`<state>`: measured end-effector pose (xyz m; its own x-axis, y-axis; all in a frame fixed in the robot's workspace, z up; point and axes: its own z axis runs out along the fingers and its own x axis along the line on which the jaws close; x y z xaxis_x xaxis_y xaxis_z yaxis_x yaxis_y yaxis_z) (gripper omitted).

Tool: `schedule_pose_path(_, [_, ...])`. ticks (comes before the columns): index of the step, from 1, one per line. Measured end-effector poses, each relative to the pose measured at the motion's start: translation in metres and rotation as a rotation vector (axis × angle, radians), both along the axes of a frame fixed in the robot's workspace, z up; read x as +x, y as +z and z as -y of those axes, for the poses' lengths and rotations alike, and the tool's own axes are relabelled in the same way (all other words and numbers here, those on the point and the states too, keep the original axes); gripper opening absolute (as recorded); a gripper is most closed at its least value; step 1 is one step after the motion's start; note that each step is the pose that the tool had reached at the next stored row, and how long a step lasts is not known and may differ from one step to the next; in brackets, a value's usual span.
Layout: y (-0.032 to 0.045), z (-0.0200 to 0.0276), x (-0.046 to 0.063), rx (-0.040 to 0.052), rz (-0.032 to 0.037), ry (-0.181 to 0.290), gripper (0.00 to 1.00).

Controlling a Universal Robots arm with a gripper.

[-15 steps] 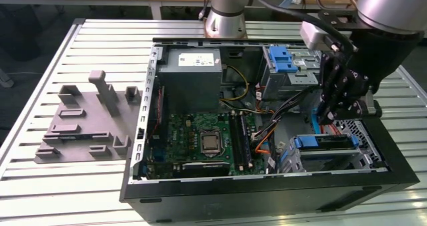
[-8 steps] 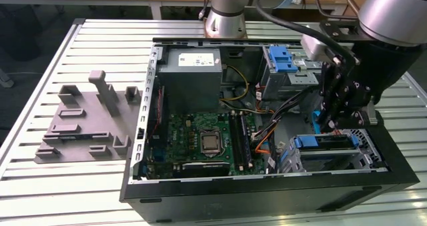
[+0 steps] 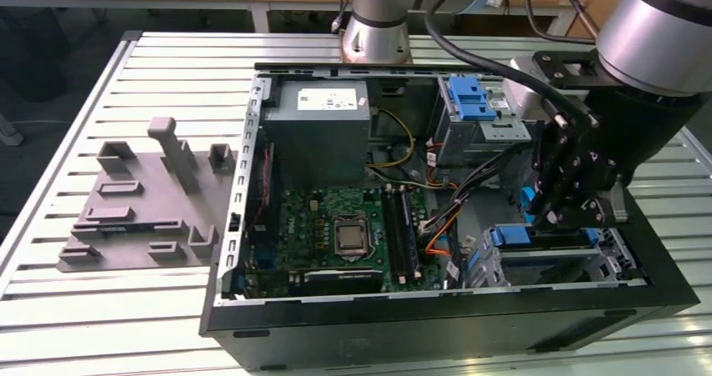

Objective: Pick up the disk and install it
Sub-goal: 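Insert the second disk wire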

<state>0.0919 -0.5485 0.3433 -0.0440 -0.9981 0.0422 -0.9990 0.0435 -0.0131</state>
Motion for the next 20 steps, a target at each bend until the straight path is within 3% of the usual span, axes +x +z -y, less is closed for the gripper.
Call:
schedule_pose_path(9, [-0.001, 0.0003, 0.0043, 0.0141, -0.0011, 0.0, 0.25])
schedule_pose_path(17, [-0.005, 0.0012, 0.0081, 0.0369, -0.0032, 0.0, 0.25])
schedule_pose_path(20, [-0.0055, 0.0031, 0.0083, 0.039, -0.0032, 0.0, 0.25])
